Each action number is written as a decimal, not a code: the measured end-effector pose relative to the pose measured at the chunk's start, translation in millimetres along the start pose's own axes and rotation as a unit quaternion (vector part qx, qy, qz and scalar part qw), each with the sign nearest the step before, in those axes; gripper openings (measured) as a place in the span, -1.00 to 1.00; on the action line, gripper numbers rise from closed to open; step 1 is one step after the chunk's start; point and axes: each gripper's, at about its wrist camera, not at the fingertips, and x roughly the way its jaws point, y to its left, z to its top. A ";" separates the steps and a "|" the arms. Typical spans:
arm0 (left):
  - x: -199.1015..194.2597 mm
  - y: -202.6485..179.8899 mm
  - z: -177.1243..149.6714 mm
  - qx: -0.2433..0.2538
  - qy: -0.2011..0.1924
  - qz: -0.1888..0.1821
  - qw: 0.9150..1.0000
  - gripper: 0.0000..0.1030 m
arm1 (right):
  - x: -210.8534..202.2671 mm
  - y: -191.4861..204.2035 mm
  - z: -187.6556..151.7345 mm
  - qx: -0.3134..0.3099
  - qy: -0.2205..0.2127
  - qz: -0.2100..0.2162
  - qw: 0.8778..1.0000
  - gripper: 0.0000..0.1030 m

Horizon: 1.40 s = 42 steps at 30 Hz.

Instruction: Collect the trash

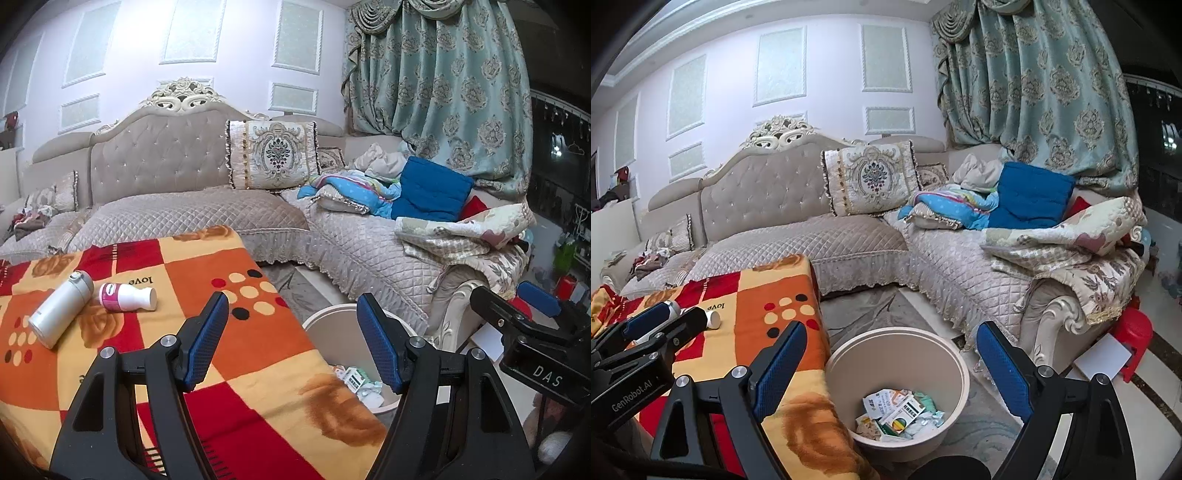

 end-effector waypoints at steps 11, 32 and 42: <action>-0.6 2.9 -0.1 -0.004 -0.003 0.006 1.000 0.38 | -1.2 1.8 1.4 -0.002 0.000 0.003 1.000 0.81; 5.5 3.7 -5.9 -0.006 0.009 0.009 1.000 0.38 | 4.3 3.6 -4.5 -0.003 0.018 0.006 1.000 0.82; 8.1 2.0 -7.5 0.000 0.015 0.012 1.000 0.38 | 5.9 4.0 -5.0 -0.003 0.021 0.006 1.000 0.82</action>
